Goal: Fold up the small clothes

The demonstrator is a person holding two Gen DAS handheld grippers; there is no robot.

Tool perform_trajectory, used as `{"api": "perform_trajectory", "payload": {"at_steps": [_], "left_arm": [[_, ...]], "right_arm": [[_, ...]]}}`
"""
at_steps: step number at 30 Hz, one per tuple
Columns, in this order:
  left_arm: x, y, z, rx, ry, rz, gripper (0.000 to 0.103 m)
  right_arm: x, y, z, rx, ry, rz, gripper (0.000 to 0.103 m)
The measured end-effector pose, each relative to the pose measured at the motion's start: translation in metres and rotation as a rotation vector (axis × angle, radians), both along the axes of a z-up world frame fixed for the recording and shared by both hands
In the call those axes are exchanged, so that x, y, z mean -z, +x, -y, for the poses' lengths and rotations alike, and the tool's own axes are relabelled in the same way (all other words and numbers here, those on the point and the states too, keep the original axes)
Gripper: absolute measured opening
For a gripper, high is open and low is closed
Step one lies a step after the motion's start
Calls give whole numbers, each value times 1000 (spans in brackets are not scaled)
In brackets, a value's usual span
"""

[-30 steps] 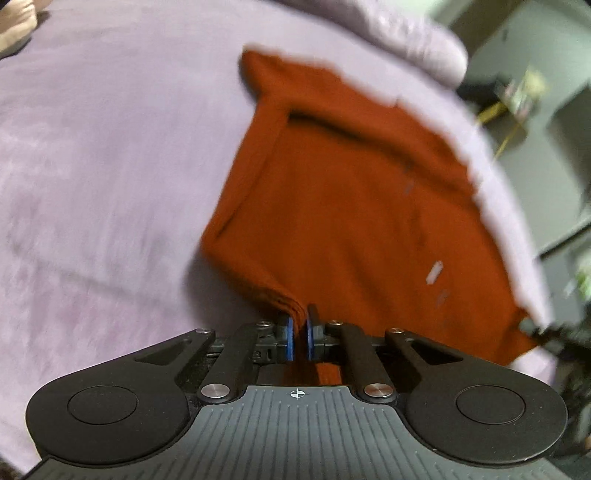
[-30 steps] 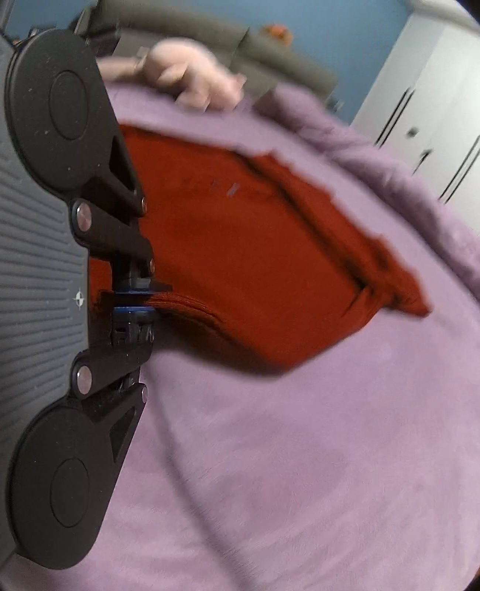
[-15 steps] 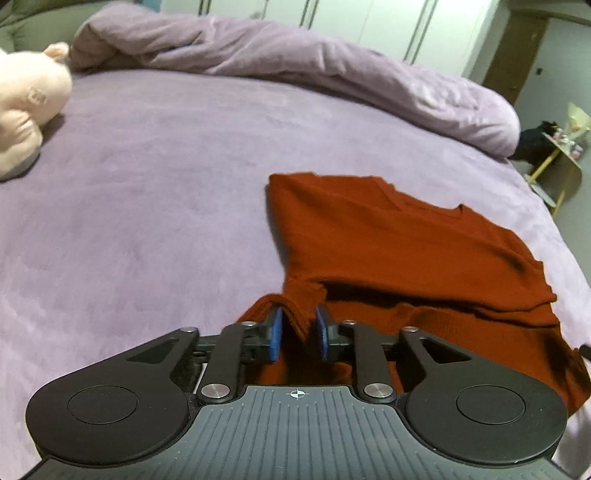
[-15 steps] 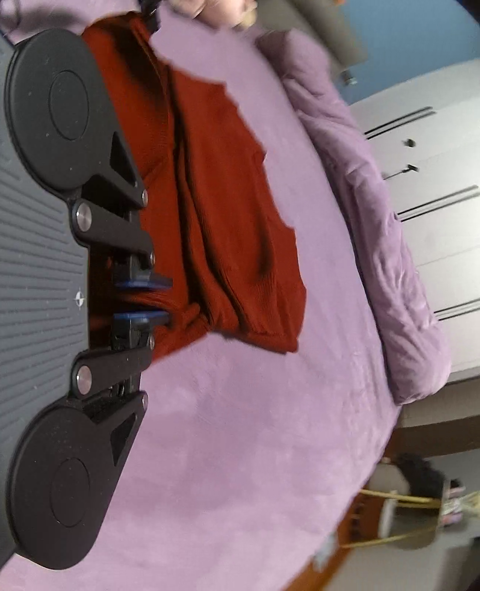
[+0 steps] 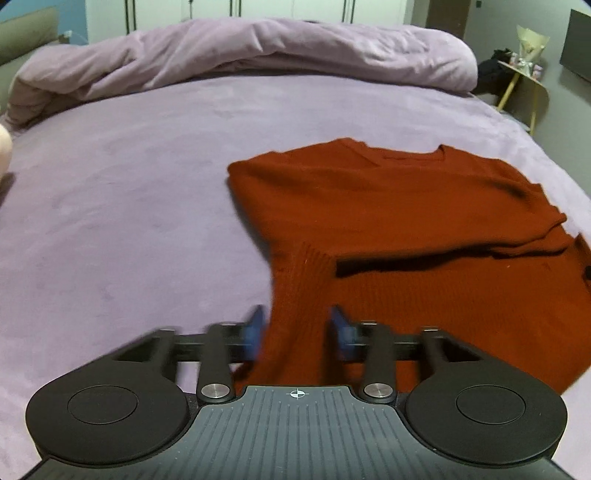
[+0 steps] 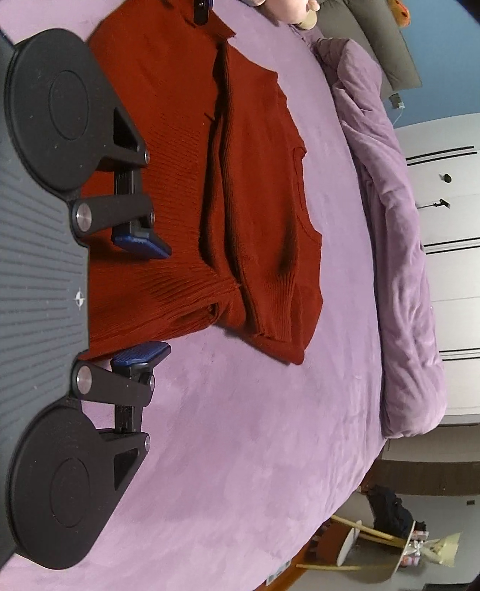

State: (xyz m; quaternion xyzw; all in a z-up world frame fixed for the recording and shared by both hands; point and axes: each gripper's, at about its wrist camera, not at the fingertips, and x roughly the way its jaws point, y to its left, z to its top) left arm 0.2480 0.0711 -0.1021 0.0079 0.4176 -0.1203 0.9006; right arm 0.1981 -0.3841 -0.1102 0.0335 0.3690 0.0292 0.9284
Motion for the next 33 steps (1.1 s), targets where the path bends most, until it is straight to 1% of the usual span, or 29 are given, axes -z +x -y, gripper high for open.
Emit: {"api": "perform_trajectory", "payload": {"at_steps": [1, 2, 3, 4, 5, 7, 9, 11, 14, 16, 17, 19, 20, 22, 23, 26, 28, 29, 30, 32, 33], "left_arm": [[0, -1, 2, 9, 2, 9, 20], [0, -2, 4, 24, 5, 13, 18], [1, -2, 6, 40, 11, 13, 12], [2, -2, 7, 49, 19, 13, 11], [2, -4, 8, 54, 33, 20, 10], [0, -6, 8, 61, 40, 35, 8], [-5, -9, 5, 54, 16, 49, 7], [-16, -12, 1, 41, -23, 63, 7], [-46, -14, -8, 28, -88, 126, 7], [-65, -6, -17, 5, -145, 160, 7], [-71, 1, -20, -11, -154, 180, 7], [-76, 18, -21, -47, -125, 215, 7], [-75, 29, -22, -65, -121, 217, 7], [-64, 55, -21, -111, -116, 192, 7], [-55, 66, -20, -127, -113, 170, 7], [-18, 96, -15, -164, -91, 60, 7], [3, 104, -14, -169, -58, 3, 7], [9, 104, -14, -165, -56, -14, 8], [13, 102, -17, -153, -71, -26, 10], [16, 97, -22, -127, -110, -46, 20], [16, 95, -26, -113, -129, -45, 30]], "right_arm": [[0, 2, -2, -5, -8, 1, 43], [1, 4, -4, -12, -19, 1, 40], [2, 6, -7, -20, -36, -2, 32], [3, 8, -8, -24, -52, -9, 20], [5, 9, -9, -26, -64, -14, 15], [4, 9, -11, -30, -88, -3, 10], [1, 5, -16, -41, -131, 19, 7], [-5, -1, -20, -46, -150, 51, 6], [-25, -10, -17, -56, -90, 115, 6], [-46, -12, -10, -48, -32, 185, 6], [-54, -9, -5, -39, -8, 210, 6], [-67, 4, 0, -6, 25, 250, 6], [-70, 14, 2, 14, 27, 256, 6], [-67, 37, 3, 51, 9, 255, 6], [-62, 53, 2, 72, 1, 234, 6], [-34, 93, 3, 111, 10, 137, 6], [-15, 110, 6, 116, 26, 70, 7], [-6, 116, 8, 118, 30, 39, 7], [0, 118, 9, 119, 23, 24, 7], [4, 117, 12, 103, 34, 7, 9], [4, 115, 15, 94, 46, 8, 10]]}}
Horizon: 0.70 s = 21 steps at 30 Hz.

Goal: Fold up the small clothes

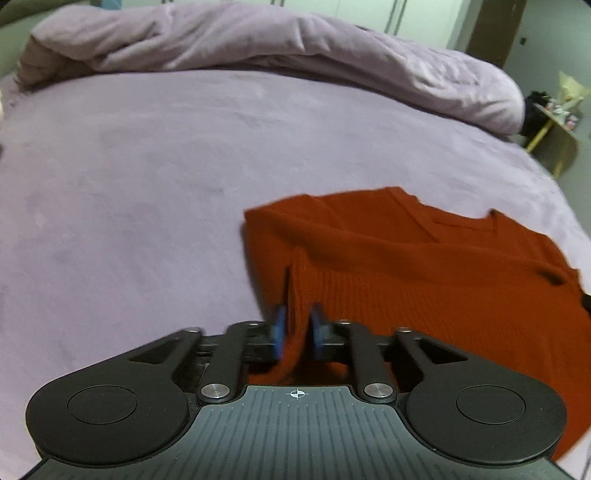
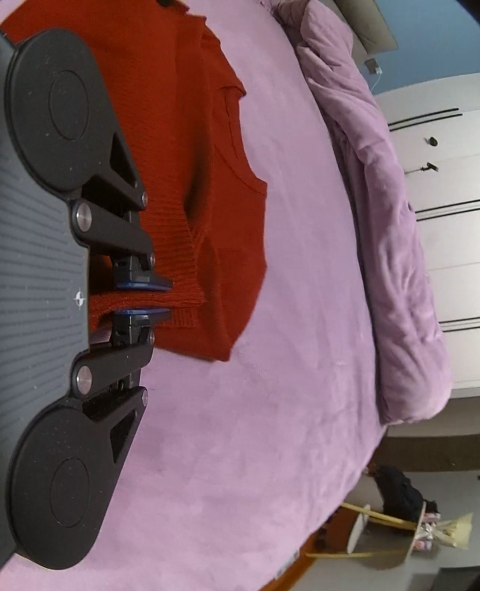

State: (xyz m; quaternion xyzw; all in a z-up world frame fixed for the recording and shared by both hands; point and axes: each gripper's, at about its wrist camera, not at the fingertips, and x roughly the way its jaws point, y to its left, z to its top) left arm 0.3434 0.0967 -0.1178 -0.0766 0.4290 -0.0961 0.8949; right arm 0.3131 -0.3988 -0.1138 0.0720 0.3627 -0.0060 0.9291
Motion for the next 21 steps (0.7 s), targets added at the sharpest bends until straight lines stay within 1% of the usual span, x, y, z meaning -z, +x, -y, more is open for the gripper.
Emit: {"api": "perform_trajectory", "payload": {"at_steps": [1, 2, 3, 4, 5, 6, 7, 8, 9, 10, 11, 13, 15, 16, 18, 20, 21], "left_arm": [[0, -2, -3, 12, -21, 2, 41], [-1, -5, -7, 24, -50, 0, 45], [-1, -7, -10, 29, -77, -7, 50], [-1, -7, -12, 32, -98, -18, 47], [1, -7, -13, 32, -106, -29, 46], [1, -6, -12, 30, -100, -41, 44], [2, -6, -10, 30, -87, -51, 37], [3, -6, -7, 33, -69, -55, 35], [3, -8, -2, 37, -45, -51, 31], [3, -8, 1, 42, -20, -45, 22], [1, -10, 2, 46, 1, -38, 18], [-6, -12, 5, 52, 40, -21, 10], [-23, -18, 5, 56, 60, 39, 9], [-33, -20, 4, 51, 65, 75, 8], [-55, -19, 2, 13, 80, 148, 8], [-72, -10, 1, -21, 72, 206, 8], [-78, -2, 5, -41, 93, 236, 8]], "right_arm": [[-1, -3, 1, -11, 8, 6, 14], [-2, -4, 3, -26, 14, 3, 16], [-3, -5, 3, -44, 25, -5, 21], [-3, -5, 4, -59, 35, -12, 25], [-4, -2, 2, -69, 29, -19, 26], [-4, -3, 0, -77, 16, -19, 26], [-3, -3, -2, -87, 6, -18, 26], [-2, -2, -5, -94, -7, -25, 25], [-1, -3, -8, -96, -24, -25, 22], [-1, -4, -12, -103, -50, -21, 10], [-2, -5, -17, -113, -81, -17, 7], [-5, -8, -26, -128, -132, -5, 6], [-11, -11, -34, -138, -182, 18, 5], [-18, -14, -36, -135, -197, 44, 5], [-36, -19, -37, -117, -212, 107, 5], [-56, -18, -37, -76, -210, 186, 5], [-63, -14, -38, -51, -210, 214, 5]]}}
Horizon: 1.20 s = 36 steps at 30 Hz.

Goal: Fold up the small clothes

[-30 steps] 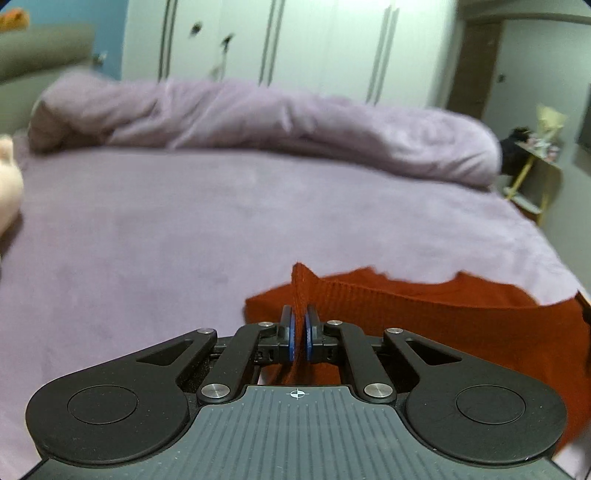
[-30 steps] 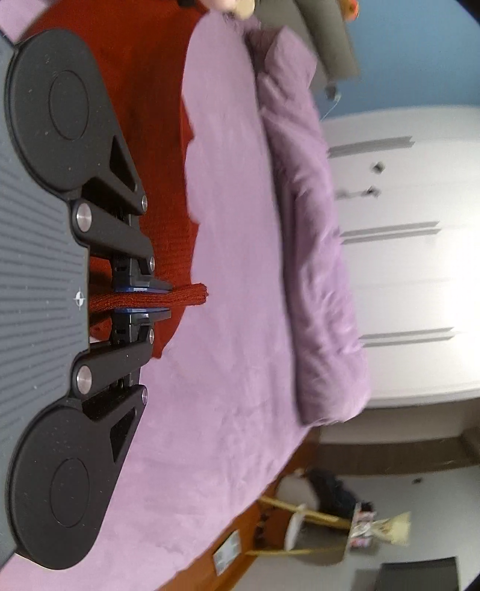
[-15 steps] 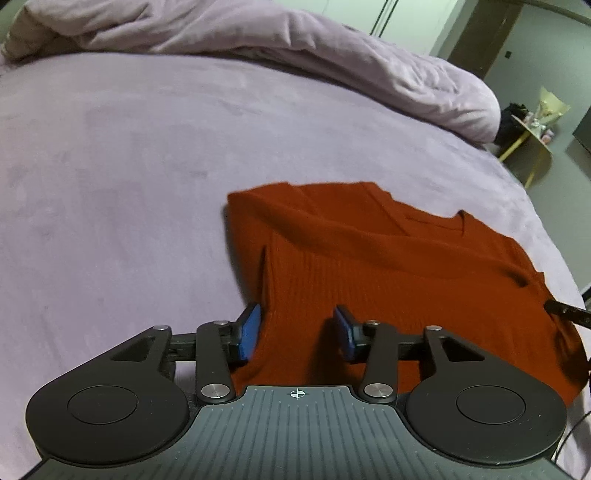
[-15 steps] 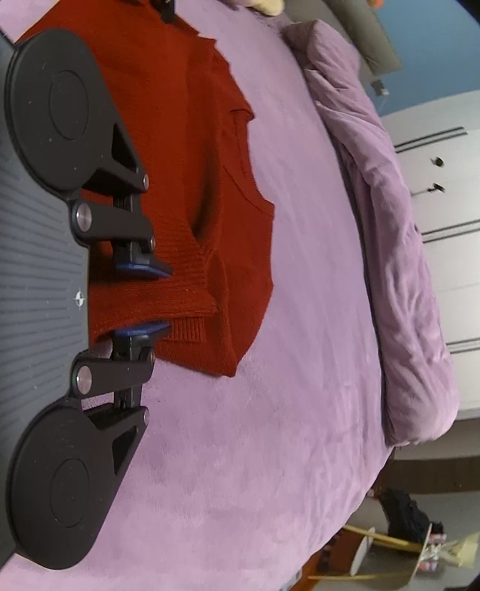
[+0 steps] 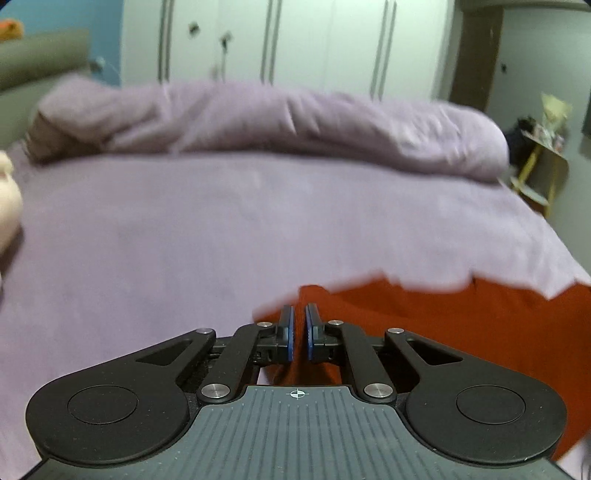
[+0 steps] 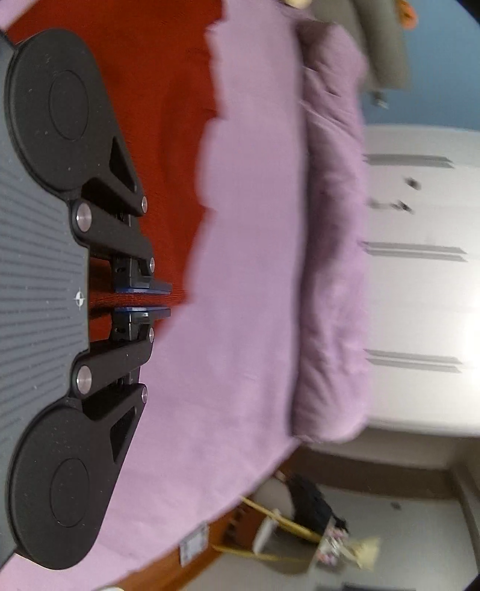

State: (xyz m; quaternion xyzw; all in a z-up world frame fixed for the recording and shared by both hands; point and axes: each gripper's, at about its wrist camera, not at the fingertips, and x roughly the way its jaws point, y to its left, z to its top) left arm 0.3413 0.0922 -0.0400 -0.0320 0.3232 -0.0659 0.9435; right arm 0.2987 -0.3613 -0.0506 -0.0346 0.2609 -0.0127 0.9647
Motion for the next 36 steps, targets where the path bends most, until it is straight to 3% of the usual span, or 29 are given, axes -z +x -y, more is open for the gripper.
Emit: {"api": "perform_trajectory", "payload": {"at_steps": [6, 10, 11, 14, 15, 18, 20, 22, 24, 26, 27, 28, 32, 34, 36], "left_arm": [[7, 52, 38, -79, 144, 75, 8], [43, 80, 54, -89, 203, -42, 9], [51, 81, 55, -89, 199, -59, 9], [70, 75, 45, -88, 160, -89, 9], [75, 73, 41, -88, 155, -94, 9], [82, 71, 31, -97, 112, -114, 9], [81, 69, 28, -103, 78, -118, 9], [80, 72, 28, -96, 68, -120, 9], [80, 75, 30, -90, 82, -118, 9], [80, 74, 33, -77, 94, -110, 9], [79, 73, 35, -73, 107, -96, 9], [78, 72, 36, -68, 119, -81, 9], [71, 68, 39, -91, 147, -12, 8], [72, 70, 44, -98, 192, -11, 9], [71, 70, 52, -130, 244, -33, 13]], "right_arm": [[-6, 57, -2, 174, -30, 64, 0], [17, 95, 6, 177, 9, -16, 0], [25, 100, 13, 170, 42, -64, 0], [37, 89, 26, 168, 118, -92, 2], [41, 85, 31, 156, 133, -98, 8], [55, 82, 39, 136, 130, -138, 45], [59, 85, 43, 115, 193, -152, 46], [57, 92, 45, 101, 259, -147, 54], [59, 104, 40, 90, 263, -167, 56], [65, 116, 30, 68, 228, -192, 51], [68, 118, 24, 51, 204, -201, 34], [70, 121, 18, 37, 175, -202, 7], [62, 110, 0, 28, 53, -122, 4], [55, 103, 0, 79, 14, -58, 4], [55, 105, -2, 121, -37, -52, 3]]}}
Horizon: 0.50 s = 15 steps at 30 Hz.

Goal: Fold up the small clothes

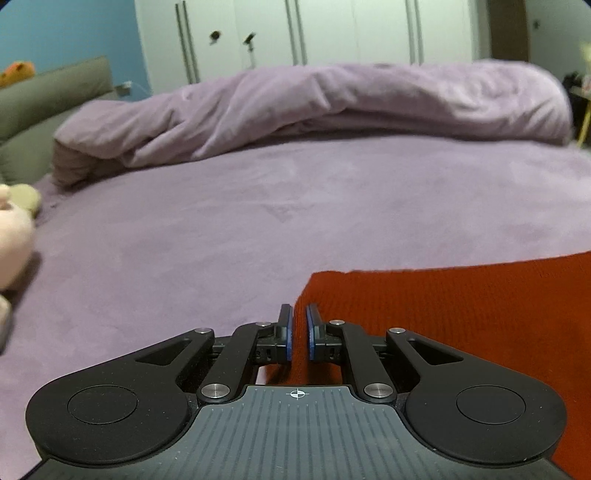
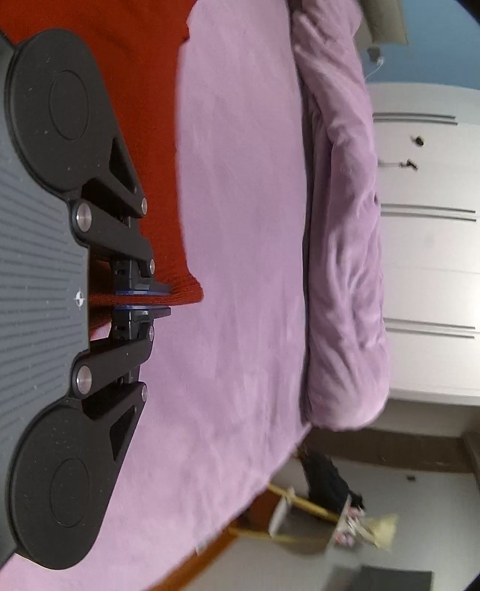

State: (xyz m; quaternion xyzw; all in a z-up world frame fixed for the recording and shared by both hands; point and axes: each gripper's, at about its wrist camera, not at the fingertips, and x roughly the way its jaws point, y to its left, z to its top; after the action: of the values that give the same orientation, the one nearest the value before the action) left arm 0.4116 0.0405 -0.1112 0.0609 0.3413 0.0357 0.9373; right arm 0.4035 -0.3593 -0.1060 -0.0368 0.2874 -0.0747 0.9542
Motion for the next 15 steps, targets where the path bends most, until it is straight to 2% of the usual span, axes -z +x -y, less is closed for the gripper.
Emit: {"api": "perform_trajectory", "payload": {"at_steps": [2, 3, 4, 6, 8, 10, 12, 15], "left_arm": [[-7, -7, 8, -13, -7, 29, 21], [-12, -13, 12, -1, -37, 57, 32], [-17, -18, 19, 22, -87, 84, 46], [-20, -23, 34, 77, -184, 102, 62], [-13, -18, 51, 121, -254, 61, 64], [2, -9, 64, 125, -287, 3, 72], [23, -2, 67, 92, -256, -52, 73], [36, -8, 51, 91, -226, 3, 74]], "right_arm": [[3, 5, -7, 66, -89, -36, 4], [0, 3, -10, 79, -81, -25, 6], [-5, -3, -12, 74, -22, 18, 11], [-12, -15, -19, -5, 232, 72, 21], [1, -16, -36, -141, 562, 33, 24], [24, -12, -60, -200, 758, -38, 24], [46, -7, -76, -197, 799, -81, 24], [57, -5, -68, -192, 744, -57, 9]]}}
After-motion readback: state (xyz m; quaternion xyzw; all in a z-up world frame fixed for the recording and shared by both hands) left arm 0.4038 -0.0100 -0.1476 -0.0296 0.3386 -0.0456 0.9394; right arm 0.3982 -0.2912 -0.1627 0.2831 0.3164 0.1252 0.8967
